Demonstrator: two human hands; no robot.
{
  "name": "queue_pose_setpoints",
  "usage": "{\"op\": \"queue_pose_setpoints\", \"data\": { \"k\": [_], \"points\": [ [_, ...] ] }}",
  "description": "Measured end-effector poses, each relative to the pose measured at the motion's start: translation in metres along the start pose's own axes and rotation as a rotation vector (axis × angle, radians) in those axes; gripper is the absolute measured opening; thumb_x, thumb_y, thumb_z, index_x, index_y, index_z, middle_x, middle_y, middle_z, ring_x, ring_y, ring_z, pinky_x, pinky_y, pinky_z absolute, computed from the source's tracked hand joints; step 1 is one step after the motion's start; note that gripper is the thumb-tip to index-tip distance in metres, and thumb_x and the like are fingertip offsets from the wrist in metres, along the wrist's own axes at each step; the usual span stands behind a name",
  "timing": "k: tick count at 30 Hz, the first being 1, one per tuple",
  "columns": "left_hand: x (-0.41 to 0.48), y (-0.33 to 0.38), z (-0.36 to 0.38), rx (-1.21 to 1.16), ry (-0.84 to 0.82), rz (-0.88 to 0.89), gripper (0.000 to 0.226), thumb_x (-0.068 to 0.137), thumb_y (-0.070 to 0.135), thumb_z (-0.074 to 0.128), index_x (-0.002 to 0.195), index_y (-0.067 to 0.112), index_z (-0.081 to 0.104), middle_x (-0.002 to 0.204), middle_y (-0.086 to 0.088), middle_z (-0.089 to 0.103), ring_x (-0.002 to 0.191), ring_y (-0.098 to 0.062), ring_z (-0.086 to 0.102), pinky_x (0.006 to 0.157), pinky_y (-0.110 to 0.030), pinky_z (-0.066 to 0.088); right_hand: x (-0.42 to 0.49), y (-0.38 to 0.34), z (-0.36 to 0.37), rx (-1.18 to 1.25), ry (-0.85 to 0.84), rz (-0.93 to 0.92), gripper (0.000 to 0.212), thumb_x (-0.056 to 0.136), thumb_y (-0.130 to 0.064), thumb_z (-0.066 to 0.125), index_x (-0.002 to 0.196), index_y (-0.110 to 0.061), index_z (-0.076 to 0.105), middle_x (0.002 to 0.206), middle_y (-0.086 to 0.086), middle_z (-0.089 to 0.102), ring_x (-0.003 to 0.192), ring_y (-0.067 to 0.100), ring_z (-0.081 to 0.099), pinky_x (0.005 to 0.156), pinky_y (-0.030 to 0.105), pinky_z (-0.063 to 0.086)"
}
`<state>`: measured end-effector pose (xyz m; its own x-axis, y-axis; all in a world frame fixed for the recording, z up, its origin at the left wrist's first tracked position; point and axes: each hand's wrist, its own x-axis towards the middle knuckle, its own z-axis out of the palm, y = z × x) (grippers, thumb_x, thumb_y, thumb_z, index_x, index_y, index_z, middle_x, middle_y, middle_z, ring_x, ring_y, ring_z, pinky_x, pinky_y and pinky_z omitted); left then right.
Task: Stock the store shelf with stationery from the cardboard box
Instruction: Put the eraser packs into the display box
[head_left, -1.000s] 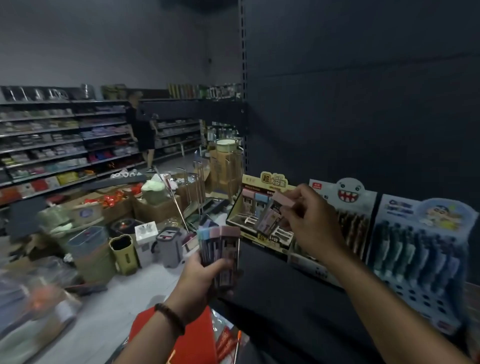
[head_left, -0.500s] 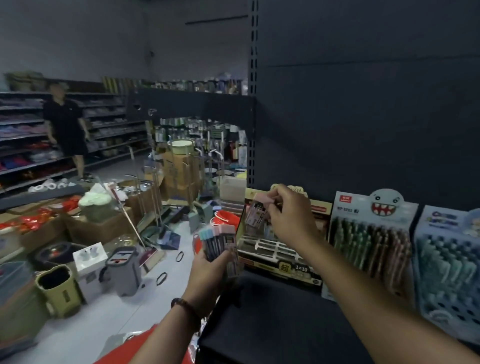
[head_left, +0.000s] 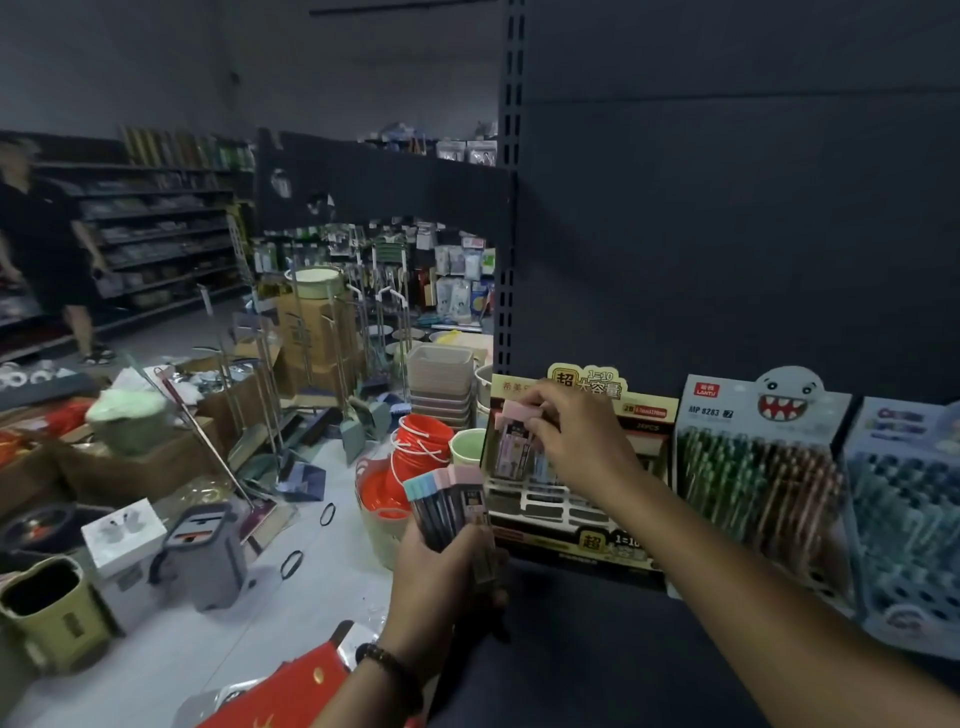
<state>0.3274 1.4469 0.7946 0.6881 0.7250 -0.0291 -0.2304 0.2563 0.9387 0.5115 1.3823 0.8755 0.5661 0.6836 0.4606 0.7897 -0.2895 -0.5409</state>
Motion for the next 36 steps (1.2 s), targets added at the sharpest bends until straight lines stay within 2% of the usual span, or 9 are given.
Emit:
{"op": "queue_pose_setpoints", "data": {
  "k": [4,11,15,18,22,26,29,32,36],
  "points": [
    [0.002,0.002,-0.005,0.063,-0.090,-0.023,0.037,0.095,0.004,0.067,0.128,0.018,0.060,0.106,-0.019,0.077,0.081,-0.038,0.075,0.064,-0.046,0.058,0.006,-0.003,0.003,-0.090,-0.022,-0.029,0.022,0.097,-0.014,0.074,0.117,-0.024,0.075,0.111,-0.007,0.073,0.097,0.009,0.066,0.078,0.018,0.052],
    [0.003,0.004,-0.008,0.077,-0.143,-0.048,0.041,0.095,0.002,0.066,0.129,0.023,0.059,0.109,-0.016,0.077,0.087,-0.037,0.075,0.068,-0.047,0.058,0.011,-0.005,0.014,-0.273,0.011,-0.077,0.006,0.095,-0.020,0.076,0.101,-0.019,0.078,0.110,-0.004,0.069,0.098,0.009,0.055,0.083,0.017,0.040],
    [0.006,0.011,-0.013,0.135,-0.103,0.022,0.046,0.091,0.001,0.072,0.129,0.024,0.061,0.112,-0.011,0.077,0.099,-0.033,0.076,0.074,-0.047,0.061,0.009,-0.001,0.010,-0.275,-0.030,-0.061,0.011,0.100,-0.026,0.070,0.104,-0.024,0.079,0.113,-0.007,0.068,0.101,0.009,0.056,0.091,0.024,0.046],
    [0.008,0.017,-0.013,0.135,-0.126,0.008,0.043,0.090,0.008,0.077,0.128,0.023,0.063,0.113,-0.015,0.075,0.092,-0.032,0.075,0.068,-0.044,0.060,0.003,-0.004,0.000,-0.151,-0.024,-0.034,0.027,0.100,-0.030,0.068,0.126,-0.027,0.075,0.120,-0.009,0.070,0.108,0.009,0.061,0.097,0.030,0.052],
    [0.008,0.025,-0.007,0.085,-0.169,-0.010,0.044,0.089,0.013,0.080,0.129,0.017,0.061,0.116,-0.017,0.075,0.097,-0.040,0.075,0.069,-0.046,0.058,-0.020,-0.011,-0.021,0.192,-0.060,-0.043,0.029,0.098,-0.040,0.072,0.126,-0.037,0.072,0.104,-0.017,0.071,0.092,0.000,0.067,0.077,0.017,0.054],
    [0.008,0.034,0.000,0.049,-0.230,-0.017,0.047,0.089,0.014,0.080,0.131,0.017,0.059,0.118,-0.015,0.075,0.101,-0.037,0.076,0.064,-0.042,0.061,-0.032,-0.005,-0.029,0.326,-0.266,-0.049,0.035,0.095,-0.036,0.076,0.129,-0.042,0.070,0.116,-0.020,0.074,0.107,0.000,0.069,0.093,0.033,0.058],
    [0.009,0.038,0.003,0.049,-0.248,-0.026,0.047,0.089,0.018,0.079,0.131,0.021,0.058,0.117,-0.014,0.075,0.098,-0.035,0.076,0.061,-0.038,0.060,-0.031,-0.004,-0.031,0.425,-0.287,-0.035,0.035,0.095,-0.020,0.078,0.125,-0.035,0.073,0.105,-0.010,0.079,0.093,0.010,0.076,0.085,0.040,0.064],
    [0.012,0.036,0.000,-0.017,-0.247,-0.049,0.040,0.095,0.022,0.071,0.133,0.020,0.058,0.119,-0.018,0.074,0.094,-0.034,0.075,0.060,-0.039,0.057,-0.026,-0.003,-0.040,0.525,-0.198,0.004,0.030,0.095,-0.011,0.077,0.118,-0.030,0.075,0.098,-0.002,0.080,0.079,0.020,0.077,0.072,0.045,0.067],
    [0.014,0.029,-0.006,-0.106,-0.136,-0.043,0.032,0.101,0.009,0.061,0.131,0.016,0.060,0.116,-0.023,0.073,0.093,-0.036,0.075,0.061,-0.044,0.058,-0.020,0.010,-0.033,0.461,0.136,-0.005,0.037,0.098,-0.010,0.073,0.126,-0.034,0.074,0.099,-0.008,0.078,0.080,0.014,0.076,0.078,0.044,0.067]
  ]
}}
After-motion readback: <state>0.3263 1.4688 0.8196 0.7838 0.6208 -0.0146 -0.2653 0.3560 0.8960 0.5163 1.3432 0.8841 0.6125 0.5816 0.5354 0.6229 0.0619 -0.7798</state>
